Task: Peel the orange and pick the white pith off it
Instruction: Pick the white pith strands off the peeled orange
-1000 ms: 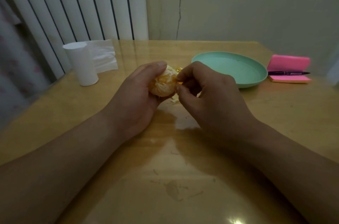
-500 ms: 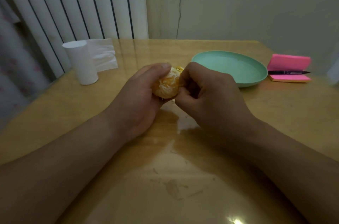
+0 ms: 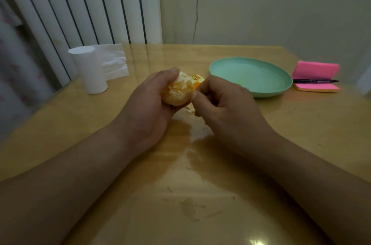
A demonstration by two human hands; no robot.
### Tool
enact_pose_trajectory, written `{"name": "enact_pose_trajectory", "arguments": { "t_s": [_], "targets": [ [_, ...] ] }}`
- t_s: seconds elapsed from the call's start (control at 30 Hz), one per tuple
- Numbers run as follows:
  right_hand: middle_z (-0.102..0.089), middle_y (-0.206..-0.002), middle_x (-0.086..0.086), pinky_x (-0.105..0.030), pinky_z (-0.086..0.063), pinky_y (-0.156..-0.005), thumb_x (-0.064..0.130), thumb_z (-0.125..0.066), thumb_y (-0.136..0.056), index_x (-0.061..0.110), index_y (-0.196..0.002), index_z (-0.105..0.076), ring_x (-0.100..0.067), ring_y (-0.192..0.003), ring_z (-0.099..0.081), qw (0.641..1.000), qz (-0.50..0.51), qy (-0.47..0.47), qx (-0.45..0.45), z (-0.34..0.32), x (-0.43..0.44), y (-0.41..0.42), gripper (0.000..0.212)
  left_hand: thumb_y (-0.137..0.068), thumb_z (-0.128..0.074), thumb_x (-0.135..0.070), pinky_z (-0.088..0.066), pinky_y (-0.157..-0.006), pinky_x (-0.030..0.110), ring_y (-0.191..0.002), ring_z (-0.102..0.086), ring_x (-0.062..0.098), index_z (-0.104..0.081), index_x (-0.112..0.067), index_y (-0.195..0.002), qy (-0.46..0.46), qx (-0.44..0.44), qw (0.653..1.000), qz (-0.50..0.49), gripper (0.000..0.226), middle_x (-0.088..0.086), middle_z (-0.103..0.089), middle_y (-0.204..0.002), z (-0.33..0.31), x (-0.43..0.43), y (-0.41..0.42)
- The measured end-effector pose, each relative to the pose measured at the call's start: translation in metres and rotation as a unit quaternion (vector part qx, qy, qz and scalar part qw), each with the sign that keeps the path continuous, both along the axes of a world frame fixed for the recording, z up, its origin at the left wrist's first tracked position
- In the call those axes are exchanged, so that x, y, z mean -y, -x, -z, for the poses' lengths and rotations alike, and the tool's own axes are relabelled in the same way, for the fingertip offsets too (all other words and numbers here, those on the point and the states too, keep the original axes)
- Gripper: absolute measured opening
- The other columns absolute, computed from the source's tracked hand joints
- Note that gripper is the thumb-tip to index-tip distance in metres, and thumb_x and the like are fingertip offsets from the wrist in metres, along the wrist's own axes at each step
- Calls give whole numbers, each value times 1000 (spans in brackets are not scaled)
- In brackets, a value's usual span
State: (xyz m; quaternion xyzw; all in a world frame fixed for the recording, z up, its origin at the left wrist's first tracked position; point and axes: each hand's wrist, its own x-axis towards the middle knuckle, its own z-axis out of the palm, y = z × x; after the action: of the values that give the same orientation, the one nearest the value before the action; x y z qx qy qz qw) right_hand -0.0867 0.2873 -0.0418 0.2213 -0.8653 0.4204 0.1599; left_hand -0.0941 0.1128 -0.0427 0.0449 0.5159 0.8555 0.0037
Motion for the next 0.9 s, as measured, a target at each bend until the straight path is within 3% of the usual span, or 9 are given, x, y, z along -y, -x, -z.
{"name": "enact_pose_trajectory", "arguments": {
  "t_s": [0.1, 0.2, 0.47, 0.53, 0.67, 0.73, 0.8, 0.9],
  "targets": [
    [-73, -79, 9, -33, -58, -64, 43, -66, -102, 28, -93, -67, -9, -73, -69, 999, -18, 21, 45, 1, 2, -1, 17, -106, -61, -23, -60, -99, 41, -114, -74, 27, -63, -3, -132, 30, -10, 999, -36, 32, 15, -71, -121, 2, 1, 1],
    [-75, -80, 10, -18, -50, -56, 40, -63, -104, 25, -95, -67, -5, -70, -70, 995, -27, 39, 91, 0, 3, 0, 18, -102, -65, -32, -58, -105, 46, -121, -71, 29, -64, -12, -136, 98, -34, 993, -52, 39, 17, -67, -133, 2, 2, 0],
    [-76, -84, 8, -17, -48, -55, 36, -59, -107, 23, -98, -68, -6, -69, -70, 990, -44, 46, 129, 0, 3, -1, 18, -91, -66, -53, -56, -107, 49, -116, -70, 16, -61, -37, -135, 276, -98, 951, -99, 48, -1, -66, -128, 0, 3, -5],
    [-76, -85, 9, -19, -50, -57, 36, -58, -108, 24, -101, -68, -7, -69, -70, 987, -52, 44, 145, -2, 2, -1, 18, -99, -64, -50, -58, -104, 43, -112, -69, 10, -57, -37, -139, 304, -119, 940, -104, 43, -6, -64, -126, -1, 3, -6],
    [-76, -86, 9, -19, -48, -56, 37, -56, -108, 25, -102, -69, -6, -69, -69, 985, -54, 31, 160, -4, 1, -1, 18, -106, -58, -41, -53, -84, 11, -103, -62, -9, -48, -34, -148, 368, -150, 910, -115, 43, -15, -58, -124, -2, 3, -9],
    [-76, -85, 8, -18, -48, -55, 35, -56, -109, 25, -101, -69, -5, -68, -69, 985, -50, 35, 161, -4, 0, -1, 18, -107, -58, -40, -50, -79, 7, -102, -61, -11, -46, -33, -149, 390, -157, 899, -119, 44, -16, -56, -122, -2, -1, -12],
    [-76, -84, 8, -17, -49, -54, 34, -56, -109, 25, -100, -69, -5, -66, -68, 985, -45, 39, 160, -4, 0, -2, 18, -106, -60, -40, -53, -83, 11, -104, -62, -6, -46, -35, -148, 389, -158, 899, -122, 45, -15, -56, -124, -2, -2, -11],
    [-75, -83, 8, -18, -49, -54, 32, -56, -108, 24, -100, -70, -5, -64, -66, 984, -48, 49, 164, -5, 0, -3, 17, -99, -66, -46, -58, -102, 35, -116, -68, 13, -55, -35, -142, 296, -95, 945, -99, 46, -3, -62, -132, -2, 1, -7]
  ]
}}
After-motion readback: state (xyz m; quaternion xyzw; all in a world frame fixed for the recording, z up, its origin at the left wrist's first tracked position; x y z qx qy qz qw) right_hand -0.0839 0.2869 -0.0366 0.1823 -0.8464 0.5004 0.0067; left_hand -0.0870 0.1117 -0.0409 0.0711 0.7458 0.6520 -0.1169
